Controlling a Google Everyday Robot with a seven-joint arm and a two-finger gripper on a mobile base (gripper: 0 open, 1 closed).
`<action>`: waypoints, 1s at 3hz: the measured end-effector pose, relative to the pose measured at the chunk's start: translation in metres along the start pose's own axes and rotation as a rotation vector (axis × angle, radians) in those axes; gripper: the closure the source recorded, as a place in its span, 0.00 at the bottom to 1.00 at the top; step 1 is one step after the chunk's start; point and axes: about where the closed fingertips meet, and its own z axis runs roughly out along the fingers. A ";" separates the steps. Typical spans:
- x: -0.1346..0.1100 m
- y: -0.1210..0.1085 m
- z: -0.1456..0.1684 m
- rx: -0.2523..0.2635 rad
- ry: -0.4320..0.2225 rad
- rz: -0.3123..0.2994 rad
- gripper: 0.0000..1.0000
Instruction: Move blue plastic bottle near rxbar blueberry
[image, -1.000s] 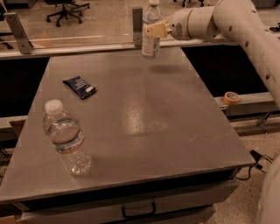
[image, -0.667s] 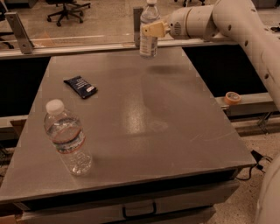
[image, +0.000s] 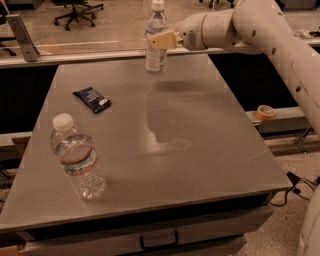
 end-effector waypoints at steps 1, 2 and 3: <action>0.003 0.054 0.013 -0.109 0.019 -0.014 1.00; 0.012 0.091 0.021 -0.167 0.033 -0.033 1.00; 0.021 0.108 0.029 -0.194 0.031 -0.041 1.00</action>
Offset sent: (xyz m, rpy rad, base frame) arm -0.0945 0.0904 -0.0427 -0.0529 0.0460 0.2312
